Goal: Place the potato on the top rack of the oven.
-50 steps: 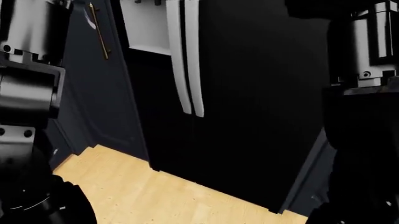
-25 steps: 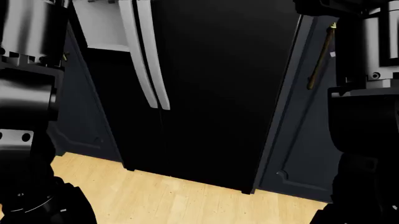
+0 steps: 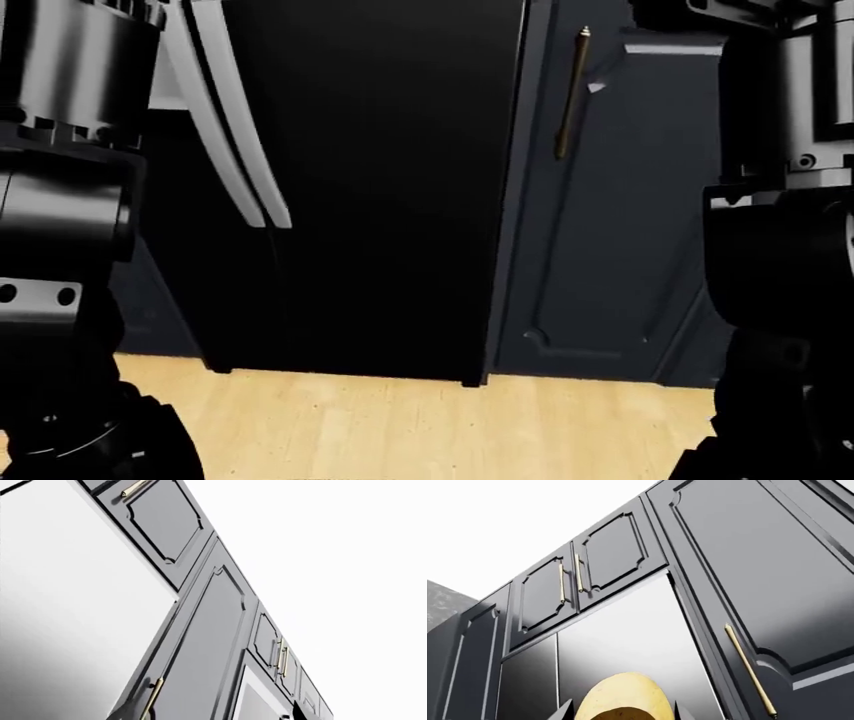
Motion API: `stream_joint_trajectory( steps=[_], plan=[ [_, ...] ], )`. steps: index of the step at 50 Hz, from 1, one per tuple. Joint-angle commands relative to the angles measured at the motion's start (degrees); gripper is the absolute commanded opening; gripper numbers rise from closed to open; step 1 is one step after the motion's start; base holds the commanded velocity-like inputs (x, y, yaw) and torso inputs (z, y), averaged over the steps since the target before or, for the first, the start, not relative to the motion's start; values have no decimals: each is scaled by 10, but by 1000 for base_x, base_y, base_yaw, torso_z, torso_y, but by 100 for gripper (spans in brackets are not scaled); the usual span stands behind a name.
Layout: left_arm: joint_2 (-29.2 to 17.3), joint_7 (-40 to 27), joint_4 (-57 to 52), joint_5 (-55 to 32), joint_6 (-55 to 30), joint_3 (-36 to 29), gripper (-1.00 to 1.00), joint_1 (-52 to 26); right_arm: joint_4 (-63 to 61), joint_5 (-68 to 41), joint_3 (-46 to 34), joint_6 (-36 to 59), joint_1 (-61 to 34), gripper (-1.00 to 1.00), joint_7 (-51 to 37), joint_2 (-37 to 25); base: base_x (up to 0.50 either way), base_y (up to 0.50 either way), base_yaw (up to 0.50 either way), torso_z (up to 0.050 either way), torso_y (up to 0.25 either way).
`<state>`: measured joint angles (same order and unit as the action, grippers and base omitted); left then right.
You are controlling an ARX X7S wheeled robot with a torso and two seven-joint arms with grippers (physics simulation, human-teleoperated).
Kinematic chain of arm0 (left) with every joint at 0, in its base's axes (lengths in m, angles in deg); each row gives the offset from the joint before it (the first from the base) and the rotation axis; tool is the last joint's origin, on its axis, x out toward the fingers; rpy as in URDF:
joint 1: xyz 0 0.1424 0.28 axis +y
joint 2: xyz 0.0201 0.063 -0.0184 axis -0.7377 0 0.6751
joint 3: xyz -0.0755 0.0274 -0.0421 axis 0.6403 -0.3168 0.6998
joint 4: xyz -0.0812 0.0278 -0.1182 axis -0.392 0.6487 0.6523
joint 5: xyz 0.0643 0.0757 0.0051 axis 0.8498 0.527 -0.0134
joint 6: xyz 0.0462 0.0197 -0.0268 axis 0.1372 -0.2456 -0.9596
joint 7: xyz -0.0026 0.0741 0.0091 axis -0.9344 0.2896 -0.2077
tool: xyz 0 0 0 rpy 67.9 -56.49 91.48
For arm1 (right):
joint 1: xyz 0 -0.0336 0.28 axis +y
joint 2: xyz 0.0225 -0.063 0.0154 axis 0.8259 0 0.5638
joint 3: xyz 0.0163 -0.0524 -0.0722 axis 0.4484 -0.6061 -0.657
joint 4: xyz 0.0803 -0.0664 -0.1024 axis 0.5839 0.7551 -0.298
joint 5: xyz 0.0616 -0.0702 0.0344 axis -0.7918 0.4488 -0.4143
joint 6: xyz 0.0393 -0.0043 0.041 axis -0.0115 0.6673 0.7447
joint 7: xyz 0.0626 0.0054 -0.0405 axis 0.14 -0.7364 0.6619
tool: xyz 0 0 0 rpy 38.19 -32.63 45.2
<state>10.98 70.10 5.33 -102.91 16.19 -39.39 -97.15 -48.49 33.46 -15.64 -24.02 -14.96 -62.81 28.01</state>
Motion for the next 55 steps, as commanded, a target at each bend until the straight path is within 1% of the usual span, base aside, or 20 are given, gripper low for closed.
stream_joint_trajectory(
  steps=[1,30,42,45,55],
  plan=[
    [-2,3,5,1,8,-6,100,3,1,7,-5,-5,0,-100,3,-4,-11,183,-500,0,0],
    [-11,3,12,-9,22,-16,100,4,21,5,-22,-22,-11,-100,4,-6,6,184,-500,0,0],
    [-13,0,9,-9,29,-21,100,9,16,5,-22,-27,-6,-100,-3,-12,13,83,-496,0,0],
    [-13,0,9,-9,31,-22,100,9,17,1,-22,-25,-6,-100,-5,-13,-131,28,-255,0,0],
    [-18,-4,3,-14,34,-23,100,11,21,-8,-22,-24,-6,-100,-12,-13,-489,106,0,0,0]
  ],
)
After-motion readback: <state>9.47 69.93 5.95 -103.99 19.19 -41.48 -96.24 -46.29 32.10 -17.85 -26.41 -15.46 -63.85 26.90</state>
